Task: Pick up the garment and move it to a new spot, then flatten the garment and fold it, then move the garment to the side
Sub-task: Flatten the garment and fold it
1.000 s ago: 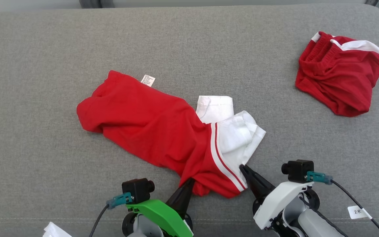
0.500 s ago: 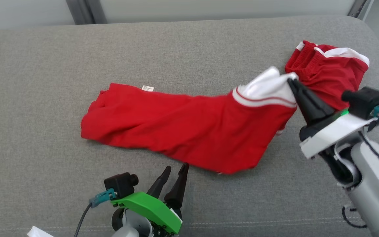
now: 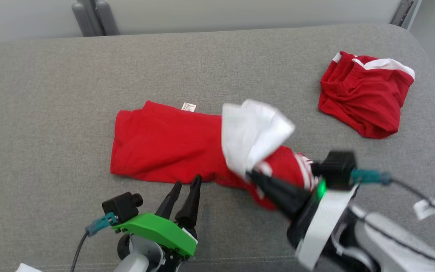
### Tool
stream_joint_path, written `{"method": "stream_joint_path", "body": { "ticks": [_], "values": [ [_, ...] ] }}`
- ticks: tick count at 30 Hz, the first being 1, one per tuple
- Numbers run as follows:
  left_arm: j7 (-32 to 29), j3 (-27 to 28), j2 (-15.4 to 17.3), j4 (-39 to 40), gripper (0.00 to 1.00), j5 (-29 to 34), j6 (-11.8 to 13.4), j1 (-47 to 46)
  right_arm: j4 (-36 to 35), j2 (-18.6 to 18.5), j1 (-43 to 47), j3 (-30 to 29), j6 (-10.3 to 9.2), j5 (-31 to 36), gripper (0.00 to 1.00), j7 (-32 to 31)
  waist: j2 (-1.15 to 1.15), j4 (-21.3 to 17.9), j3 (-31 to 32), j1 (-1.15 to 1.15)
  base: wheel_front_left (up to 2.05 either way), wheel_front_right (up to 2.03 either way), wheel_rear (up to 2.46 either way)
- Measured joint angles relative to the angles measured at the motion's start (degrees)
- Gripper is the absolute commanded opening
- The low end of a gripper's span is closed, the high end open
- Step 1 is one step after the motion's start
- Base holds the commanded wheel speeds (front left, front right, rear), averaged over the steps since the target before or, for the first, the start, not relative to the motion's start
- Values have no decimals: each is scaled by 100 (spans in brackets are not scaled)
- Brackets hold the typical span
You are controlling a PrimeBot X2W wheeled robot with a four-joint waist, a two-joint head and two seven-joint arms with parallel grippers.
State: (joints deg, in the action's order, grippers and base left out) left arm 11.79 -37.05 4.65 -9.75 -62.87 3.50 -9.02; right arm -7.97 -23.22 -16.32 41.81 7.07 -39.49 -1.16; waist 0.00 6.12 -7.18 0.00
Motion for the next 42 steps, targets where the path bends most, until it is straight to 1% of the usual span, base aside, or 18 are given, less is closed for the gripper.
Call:
{"method": "stream_joint_path", "body": {
  "ticks": [2,4,6,8,11,13,20,24,27,31,35,42],
  "values": [
    [21,85,31,29,100,-7,31,3,3,-87,517,609,0,-328,0,-405,0,6,-12,0,0,0,0],
    [34,180,66,79,100,-33,64,5,30,-267,954,1033,0,-537,0,-731,0,7,-32,0,0,0,0],
    [38,279,143,133,100,-32,85,4,94,-450,1207,1337,0,-726,0,-1058,0,-8,-66,0,0,0,0],
    [71,393,249,148,100,-26,114,2,183,-613,1359,1454,0,-811,0,-1276,0,-37,-95,0,0,0,0],
    [86,533,363,234,100,7,148,-14,327,-882,1445,1430,0,-801,0,-1407,0,-93,-157,0,0,0,0],
    [87,605,393,282,100,10,156,-31,378,-981,1425,1326,0,-738,0,-1416,0,-149,-195,0,0,0,0],
    [58,579,414,285,100,30,158,-188,466,-1047,1247,1136,0,-670,0,-1454,0,-356,-346,0,0,0,0],
    [-122,470,434,211,100,96,196,-352,531,-1180,1243,1114,0,-635,0,-1460,0,-417,-453,0,0,0,0],
    [-208,477,561,64,100,290,209,-632,526,-1168,1237,1115,0,-636,0,-1461,0,-445,-547,0,0,0,0],
    [-275,522,789,-216,100,698,265,-1132,523,-1147,1180,1099,0,-650,0,-1460,0,-492,-690,0,0,0,0],
    [-377,570,777,-471,100,766,290,-1479,566,-1156,1119,1116,0,-652,0,-1461,0,-560,-833,0,0,0,0],
    [-522,653,783,-1040,100,811,316,-1712,580,-1113,945,1163,0,-652,0,-1459,0,-742,-1031,0,0,0,0]
  ]
}}
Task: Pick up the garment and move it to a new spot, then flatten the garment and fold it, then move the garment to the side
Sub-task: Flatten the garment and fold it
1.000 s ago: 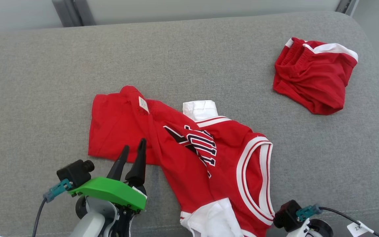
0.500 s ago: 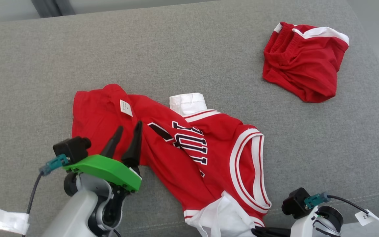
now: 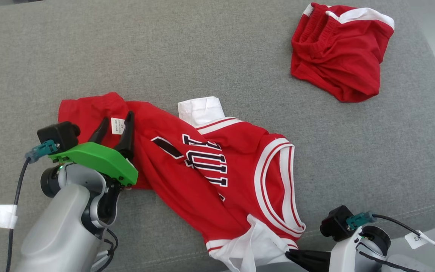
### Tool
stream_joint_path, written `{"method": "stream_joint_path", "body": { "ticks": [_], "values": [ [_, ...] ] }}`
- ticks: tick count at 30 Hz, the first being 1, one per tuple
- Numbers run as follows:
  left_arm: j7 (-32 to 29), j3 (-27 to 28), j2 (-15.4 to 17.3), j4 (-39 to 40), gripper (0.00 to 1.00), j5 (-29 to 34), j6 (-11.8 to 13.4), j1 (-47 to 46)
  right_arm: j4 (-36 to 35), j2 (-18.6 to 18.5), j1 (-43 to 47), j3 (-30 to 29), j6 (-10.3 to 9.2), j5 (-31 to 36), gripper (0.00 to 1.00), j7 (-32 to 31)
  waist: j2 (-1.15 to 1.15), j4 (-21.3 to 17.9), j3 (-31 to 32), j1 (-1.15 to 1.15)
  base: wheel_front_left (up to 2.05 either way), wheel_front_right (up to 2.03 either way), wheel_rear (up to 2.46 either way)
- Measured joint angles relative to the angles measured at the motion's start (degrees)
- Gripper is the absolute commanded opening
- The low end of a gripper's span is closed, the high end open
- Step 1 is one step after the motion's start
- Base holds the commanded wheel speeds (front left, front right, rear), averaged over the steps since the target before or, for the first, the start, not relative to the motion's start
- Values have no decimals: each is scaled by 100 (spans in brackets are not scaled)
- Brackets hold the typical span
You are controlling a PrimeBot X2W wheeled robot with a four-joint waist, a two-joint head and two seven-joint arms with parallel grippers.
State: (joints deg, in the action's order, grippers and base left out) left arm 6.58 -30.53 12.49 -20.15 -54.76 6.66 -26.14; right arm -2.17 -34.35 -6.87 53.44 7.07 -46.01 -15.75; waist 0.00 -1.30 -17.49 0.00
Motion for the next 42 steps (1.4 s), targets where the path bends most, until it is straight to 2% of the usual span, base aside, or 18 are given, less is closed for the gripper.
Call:
{"method": "stream_joint_path", "body": {
  "ticks": [18,21,22,23,29,35,42],
  "values": [
    [-57,69,-131,-723,100,223,41,-662,258,24,-36,1,1,-41,0,159,0,-87,-202,0,0,0,0],
    [-58,-14,-245,-781,25,260,41,-703,289,32,-94,21,1,-42,0,196,0,-61,-191,0,0,0,0],
    [-60,-44,-266,-803,7,260,41,-705,304,34,-95,26,1,-42,0,214,0,-54,-183,0,0,0,0],
    [-82,-58,-282,-812,0,260,41,-705,313,33,-95,38,1,-43,0,215,0,-46,-176,0,0,0,0],
    [-51,-45,-294,-868,0,269,32,-709,371,59,-95,33,1,-60,0,333,0,3,-134,0,0,0,0],
    [659,1043,-353,-361,0,-313,33,-697,193,185,-116,-557,-15,-401,0,831,0,44,15,0,0,0,0],
    [786,2083,-174,622,0,-897,-67,-339,-717,110,-509,-1608,-56,-826,0,1616,0,141,313,0,0,0,0]
  ]
}}
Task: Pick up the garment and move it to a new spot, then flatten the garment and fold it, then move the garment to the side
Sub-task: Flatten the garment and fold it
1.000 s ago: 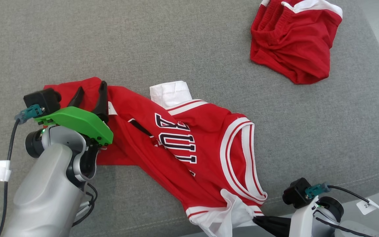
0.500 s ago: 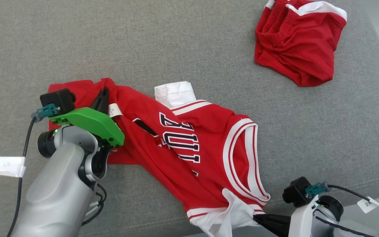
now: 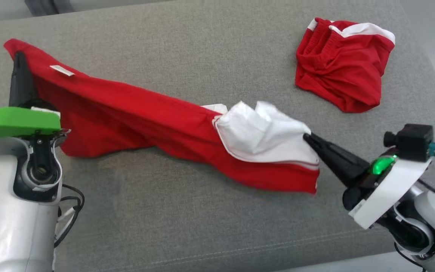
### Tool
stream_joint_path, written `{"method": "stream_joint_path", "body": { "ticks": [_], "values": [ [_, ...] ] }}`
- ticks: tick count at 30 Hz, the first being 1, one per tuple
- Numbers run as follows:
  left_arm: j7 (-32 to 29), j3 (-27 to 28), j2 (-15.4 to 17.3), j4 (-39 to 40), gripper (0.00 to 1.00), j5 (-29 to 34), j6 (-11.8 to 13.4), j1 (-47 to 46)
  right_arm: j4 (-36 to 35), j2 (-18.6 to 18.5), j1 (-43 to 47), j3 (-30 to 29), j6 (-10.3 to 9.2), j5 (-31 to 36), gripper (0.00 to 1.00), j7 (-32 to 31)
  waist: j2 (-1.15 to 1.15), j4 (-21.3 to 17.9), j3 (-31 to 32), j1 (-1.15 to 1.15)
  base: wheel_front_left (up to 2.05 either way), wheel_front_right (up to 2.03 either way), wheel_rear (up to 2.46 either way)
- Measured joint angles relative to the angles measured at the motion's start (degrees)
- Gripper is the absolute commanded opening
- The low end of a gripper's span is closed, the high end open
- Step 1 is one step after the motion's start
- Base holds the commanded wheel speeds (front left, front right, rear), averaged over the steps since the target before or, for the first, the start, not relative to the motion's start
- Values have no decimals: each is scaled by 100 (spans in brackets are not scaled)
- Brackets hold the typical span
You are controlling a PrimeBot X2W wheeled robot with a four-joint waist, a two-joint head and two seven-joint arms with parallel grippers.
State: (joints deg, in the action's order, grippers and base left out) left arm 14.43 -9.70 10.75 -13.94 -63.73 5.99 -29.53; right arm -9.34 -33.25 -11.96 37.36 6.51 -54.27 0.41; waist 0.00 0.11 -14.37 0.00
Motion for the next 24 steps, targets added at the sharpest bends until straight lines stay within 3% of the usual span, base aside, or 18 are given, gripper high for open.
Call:
{"method": "stream_joint_path", "body": {
  "ticks": [12,21,24],
  "values": [
    [0,1121,169,1649,0,-403,-85,1138,-1759,-370,-8,-862,2,-878,0,542,0,255,781,0,0,0,0],
    [-76,1581,530,3416,0,-487,64,1988,-3431,-768,286,-1278,-9,-1344,0,559,0,374,1420,0,0,0,0],
    [-192,1742,624,4129,0,-611,89,2097,-4018,-865,305,-1535,-114,-1533,0,561,0,383,1553,0,0,0,0]
  ]
}}
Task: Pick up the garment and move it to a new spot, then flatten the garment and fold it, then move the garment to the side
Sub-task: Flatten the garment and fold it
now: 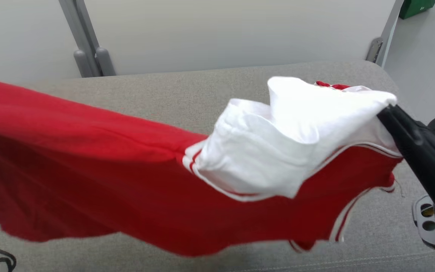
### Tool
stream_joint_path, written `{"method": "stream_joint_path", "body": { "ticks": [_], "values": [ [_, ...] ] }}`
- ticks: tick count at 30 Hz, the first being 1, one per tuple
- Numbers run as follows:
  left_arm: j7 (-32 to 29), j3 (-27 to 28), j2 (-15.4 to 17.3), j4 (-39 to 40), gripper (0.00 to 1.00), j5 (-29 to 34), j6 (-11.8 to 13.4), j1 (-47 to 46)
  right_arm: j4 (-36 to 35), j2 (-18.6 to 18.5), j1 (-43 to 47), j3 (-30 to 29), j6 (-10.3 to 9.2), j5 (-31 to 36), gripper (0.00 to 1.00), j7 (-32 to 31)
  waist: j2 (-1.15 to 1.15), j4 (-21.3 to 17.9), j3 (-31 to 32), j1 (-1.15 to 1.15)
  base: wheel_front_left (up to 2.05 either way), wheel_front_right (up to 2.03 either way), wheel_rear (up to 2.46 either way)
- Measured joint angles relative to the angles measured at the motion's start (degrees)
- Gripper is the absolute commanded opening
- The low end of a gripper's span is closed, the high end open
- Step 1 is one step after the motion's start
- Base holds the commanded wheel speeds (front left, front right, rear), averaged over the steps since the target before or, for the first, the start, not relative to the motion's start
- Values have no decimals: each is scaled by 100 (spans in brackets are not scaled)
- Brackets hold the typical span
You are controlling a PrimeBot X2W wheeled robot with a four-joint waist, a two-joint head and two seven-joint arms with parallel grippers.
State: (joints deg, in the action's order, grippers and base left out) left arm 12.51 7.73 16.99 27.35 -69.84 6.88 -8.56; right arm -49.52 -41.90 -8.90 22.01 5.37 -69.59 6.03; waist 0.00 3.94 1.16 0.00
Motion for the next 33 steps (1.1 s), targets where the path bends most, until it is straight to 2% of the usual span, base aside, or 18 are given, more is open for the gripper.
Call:
{"method": "stream_joint_path", "body": {
  "ticks": [6,9,12,18,21,24,27,28,33],
  "values": [
    [-389,299,199,1156,0,-69,25,143,-597,-227,6,-367,-360,-347,0,-65,0,-6,-60,0,0,0,0],
    [-598,521,215,1288,0,-135,25,270,-577,-238,73,-464,-552,-619,0,-121,0,-5,-200,0,0,0,0],
    [-859,597,208,1138,0,-333,25,333,-276,-246,105,-528,-658,-937,0,-211,0,5,-384,0,0,0,0],
    [-1460,300,339,93,0,-428,26,37,833,-311,-177,-335,-844,-1613,0,-762,0,57,-809,0,0,0,0],
    [-1812,-180,427,-465,0,-390,26,-597,1493,-321,-774,-200,-958,-1891,0,-1148,0,98,-1036,0,0,0,0],
    [-2041,-638,449,-1090,0,-176,26,-1410,2230,-214,-1619,-229,-1135,-1903,0,-1371,0,146,-1269,0,0,0,0],
    [-2094,-909,311,-1725,0,131,26,-2242,2859,12,-2664,-447,-1251,-1595,0,-1380,0,200,-1505,0,0,0,0],
    [-2094,-909,311,-1725,0,131,26,-2242,2859,12,-2664,-447,-1251,-1595,0,-1380,0,200,-1505,0,0,0,0],
    [-1648,-953,-371,-2513,0,753,23,-3891,3693,235,-4485,-875,-1261,-472,0,-944,0,302,-1903,0,0,0,0]
  ]
}}
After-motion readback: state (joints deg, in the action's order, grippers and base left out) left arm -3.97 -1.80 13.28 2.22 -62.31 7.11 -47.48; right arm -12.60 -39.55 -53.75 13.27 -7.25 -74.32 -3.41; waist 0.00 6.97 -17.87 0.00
